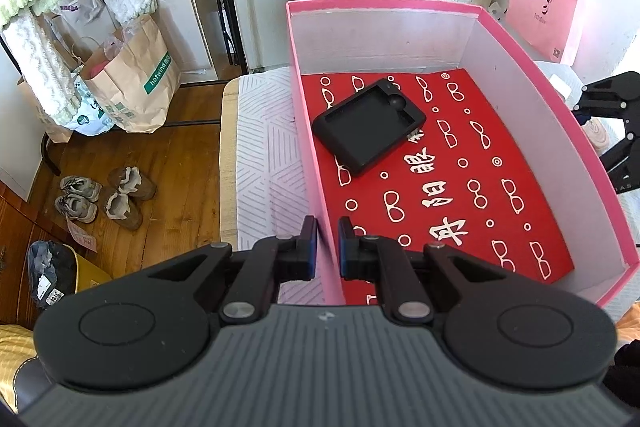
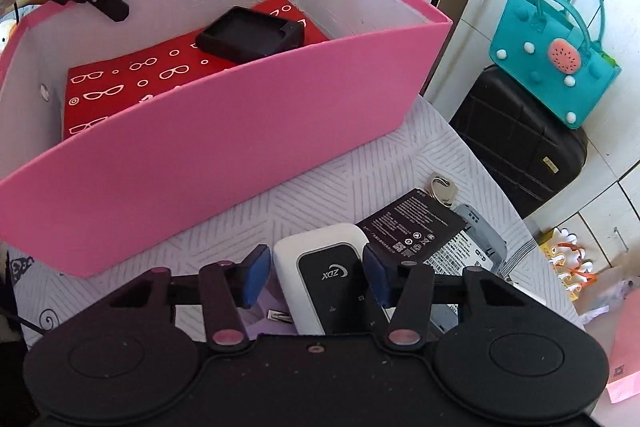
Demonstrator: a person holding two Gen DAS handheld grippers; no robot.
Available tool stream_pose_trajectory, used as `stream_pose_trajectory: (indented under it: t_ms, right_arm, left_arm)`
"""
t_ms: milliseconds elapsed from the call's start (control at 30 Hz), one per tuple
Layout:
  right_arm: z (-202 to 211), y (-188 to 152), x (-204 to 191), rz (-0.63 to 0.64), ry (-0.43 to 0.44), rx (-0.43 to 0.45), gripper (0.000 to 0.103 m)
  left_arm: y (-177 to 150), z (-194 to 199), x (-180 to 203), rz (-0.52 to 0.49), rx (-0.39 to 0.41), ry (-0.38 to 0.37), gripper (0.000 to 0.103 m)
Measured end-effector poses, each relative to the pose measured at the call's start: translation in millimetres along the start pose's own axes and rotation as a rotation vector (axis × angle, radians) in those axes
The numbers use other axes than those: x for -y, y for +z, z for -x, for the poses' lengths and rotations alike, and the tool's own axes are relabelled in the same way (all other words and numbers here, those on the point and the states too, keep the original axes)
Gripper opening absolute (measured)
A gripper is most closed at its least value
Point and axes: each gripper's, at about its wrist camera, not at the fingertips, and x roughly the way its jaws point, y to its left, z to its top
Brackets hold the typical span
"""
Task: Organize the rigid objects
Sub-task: 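Grasp the white wifi router with the right tool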
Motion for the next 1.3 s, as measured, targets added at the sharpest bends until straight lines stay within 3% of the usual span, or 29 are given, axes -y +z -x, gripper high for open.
stream_pose_trajectory:
  t_ms: [567,667,933,1300]
  right_arm:
    - [7,-30,33,-0.168,0.056,-0.037,0.082]
    - [5,-31,36,-0.209,0.081,-0.033,0.082]
    - [13,-27,26,-0.207,0.113,-0.027,0.067]
    - [-5,-6,11,-0.115,0.081,-0.045,0.074]
  left_arm:
    - [-1,0,-2,0.0,0.006,-0.009,0.01]
    - [-1,-1,-2,0.001,0.005,-0.01,0.01]
    - [-2,-1,-2,0.004,0.003,-0.011,0.01]
    - [-4,-2,-2,0.005,-0.001,-0.012,0.01]
